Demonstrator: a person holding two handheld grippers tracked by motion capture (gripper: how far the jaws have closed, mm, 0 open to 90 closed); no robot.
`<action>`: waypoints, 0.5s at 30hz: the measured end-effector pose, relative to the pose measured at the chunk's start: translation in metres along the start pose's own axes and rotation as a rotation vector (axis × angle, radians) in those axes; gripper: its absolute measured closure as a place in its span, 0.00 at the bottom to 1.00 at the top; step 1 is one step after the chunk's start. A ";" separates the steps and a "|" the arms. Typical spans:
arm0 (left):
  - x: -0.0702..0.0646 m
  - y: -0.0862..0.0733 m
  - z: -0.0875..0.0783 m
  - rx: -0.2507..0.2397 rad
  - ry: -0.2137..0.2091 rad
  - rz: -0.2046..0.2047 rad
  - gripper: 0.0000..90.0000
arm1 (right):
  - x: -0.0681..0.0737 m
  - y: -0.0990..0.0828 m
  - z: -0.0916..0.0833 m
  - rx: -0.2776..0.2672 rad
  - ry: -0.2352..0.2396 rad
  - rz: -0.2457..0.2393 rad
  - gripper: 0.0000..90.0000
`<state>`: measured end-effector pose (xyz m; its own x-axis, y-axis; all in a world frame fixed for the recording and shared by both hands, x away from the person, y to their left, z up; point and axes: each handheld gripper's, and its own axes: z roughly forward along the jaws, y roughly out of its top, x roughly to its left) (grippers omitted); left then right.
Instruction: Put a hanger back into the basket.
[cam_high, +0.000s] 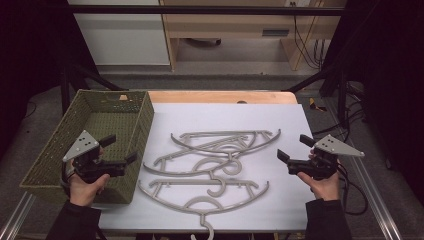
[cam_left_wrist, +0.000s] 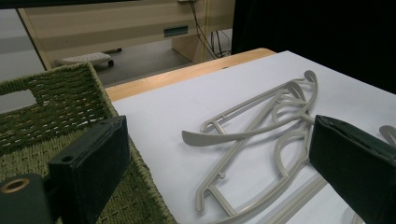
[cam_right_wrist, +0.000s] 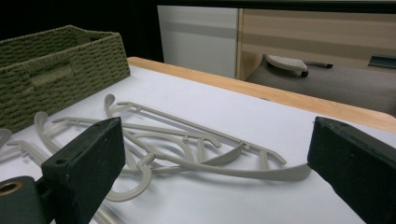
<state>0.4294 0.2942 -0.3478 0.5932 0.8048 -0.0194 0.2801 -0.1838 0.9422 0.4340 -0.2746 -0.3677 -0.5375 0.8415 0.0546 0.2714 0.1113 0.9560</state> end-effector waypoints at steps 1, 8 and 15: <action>-0.001 0.000 0.001 -0.002 -0.002 -0.002 0.05 | 0.000 0.000 0.000 0.000 0.000 0.000 0.05; 0.000 0.000 0.000 -0.001 -0.003 0.001 0.05 | 0.004 0.000 0.009 0.022 0.009 -0.018 0.07; 0.000 0.000 0.001 0.001 -0.004 0.005 0.05 | 0.006 0.001 0.024 0.077 0.015 -0.048 0.08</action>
<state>0.4302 0.2941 -0.3483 0.5977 0.8015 -0.0158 0.2776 -0.1884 0.9420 0.4502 -0.2564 -0.3733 -0.5633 0.8262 0.0144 0.3055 0.1920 0.9326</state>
